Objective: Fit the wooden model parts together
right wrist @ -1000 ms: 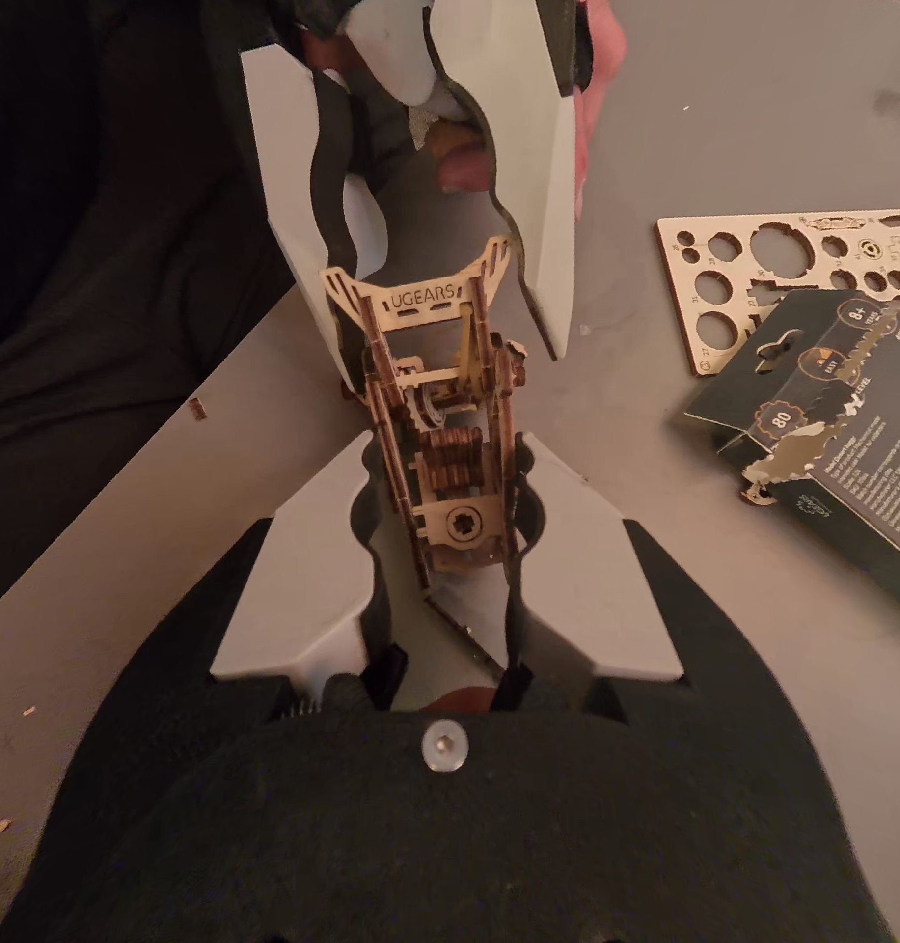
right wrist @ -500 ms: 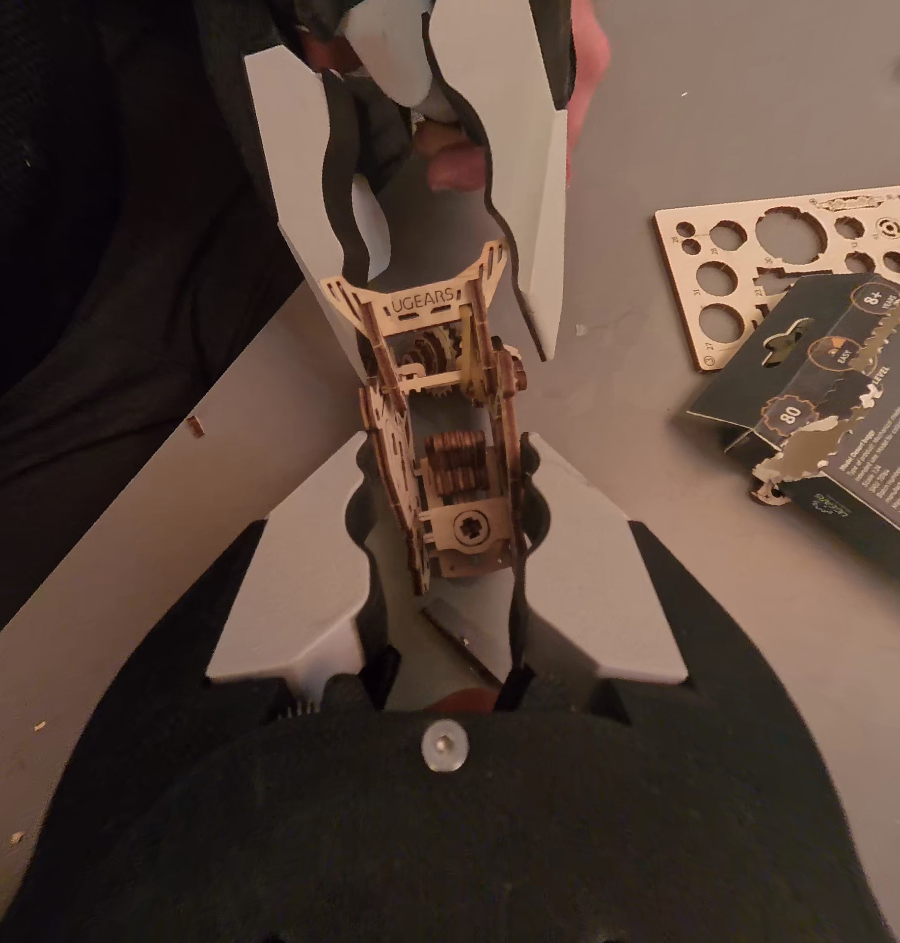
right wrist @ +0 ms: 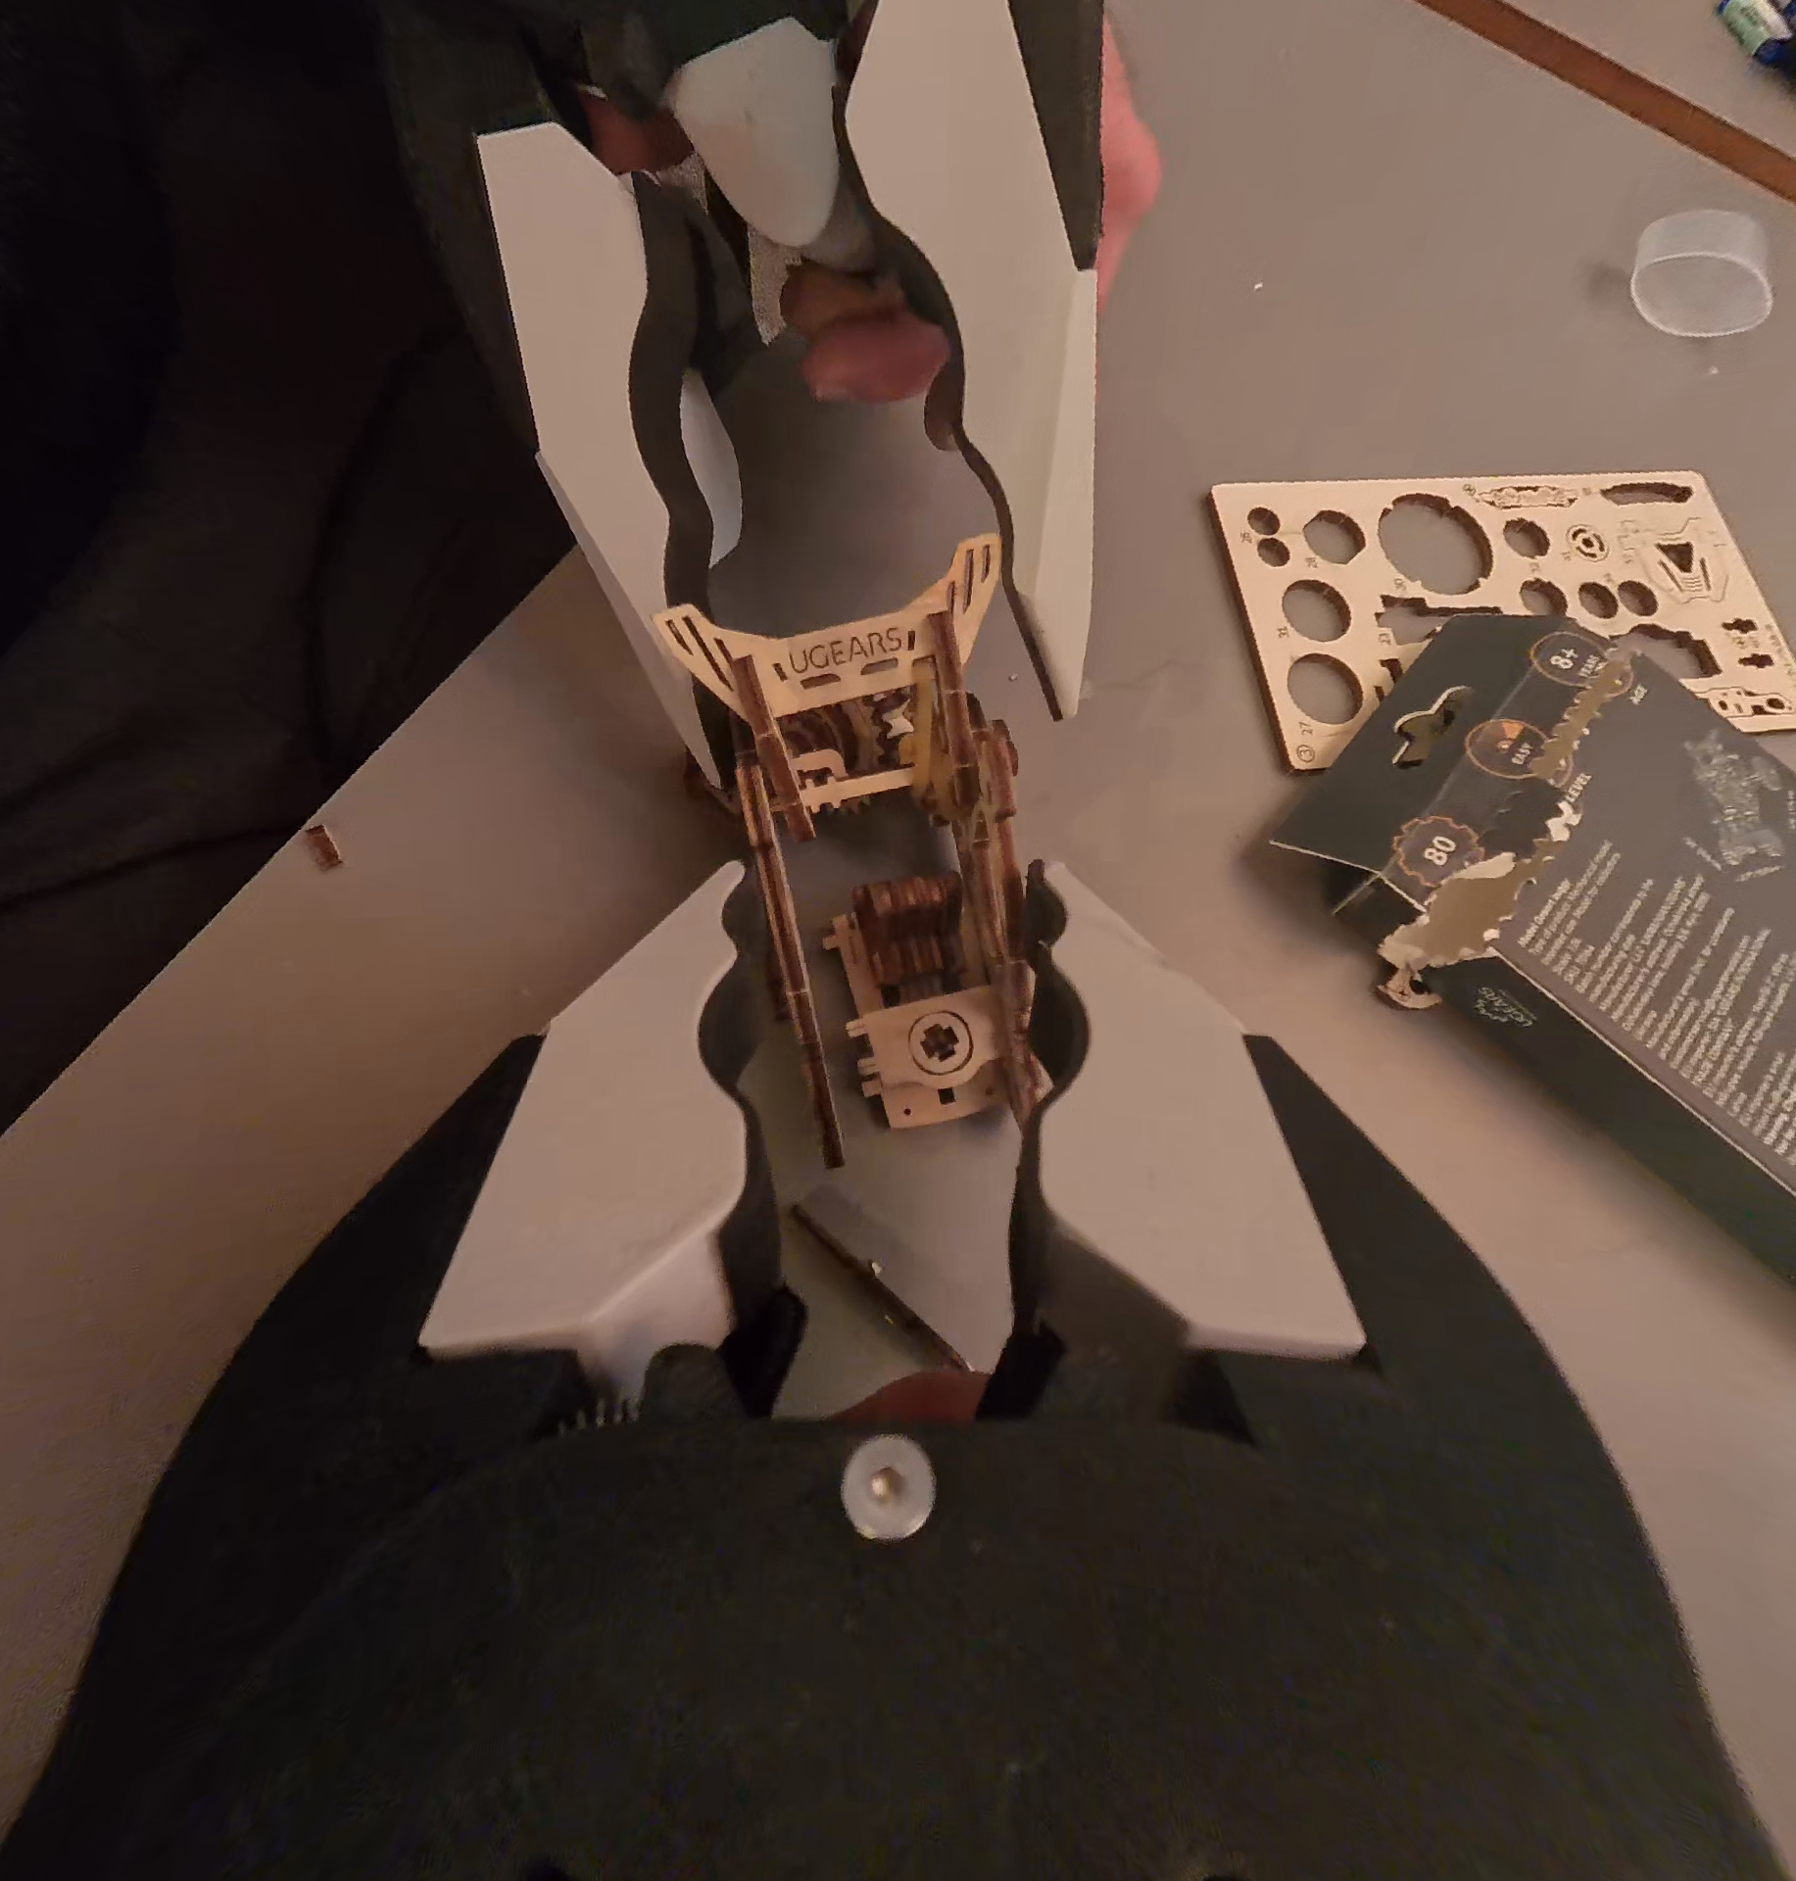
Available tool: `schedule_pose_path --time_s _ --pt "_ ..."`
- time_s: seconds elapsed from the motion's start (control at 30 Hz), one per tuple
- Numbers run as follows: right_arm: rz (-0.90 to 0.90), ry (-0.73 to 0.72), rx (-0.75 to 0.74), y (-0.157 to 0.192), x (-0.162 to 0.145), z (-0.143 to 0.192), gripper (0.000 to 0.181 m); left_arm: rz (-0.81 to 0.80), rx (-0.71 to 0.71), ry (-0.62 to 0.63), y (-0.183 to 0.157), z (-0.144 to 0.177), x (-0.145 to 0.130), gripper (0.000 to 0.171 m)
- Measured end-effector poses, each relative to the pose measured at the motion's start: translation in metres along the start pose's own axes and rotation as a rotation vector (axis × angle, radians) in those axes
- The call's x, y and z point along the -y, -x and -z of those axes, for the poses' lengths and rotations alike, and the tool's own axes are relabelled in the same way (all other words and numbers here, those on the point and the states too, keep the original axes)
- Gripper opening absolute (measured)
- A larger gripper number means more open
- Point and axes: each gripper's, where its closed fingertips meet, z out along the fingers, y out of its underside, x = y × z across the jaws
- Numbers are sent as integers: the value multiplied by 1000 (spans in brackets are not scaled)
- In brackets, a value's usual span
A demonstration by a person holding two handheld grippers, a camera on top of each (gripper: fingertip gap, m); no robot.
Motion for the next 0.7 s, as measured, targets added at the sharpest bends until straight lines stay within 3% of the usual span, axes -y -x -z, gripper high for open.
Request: schedule_pose_path --time_s 0.33,0.7 --pt "8 -35 -7 -3 -4 -1 47 31 1 -5 0 -3 -1 69" --pt "55 -20 -56 -5 -6 -8 49 86 -5 -19 -2 -5 -1 58"
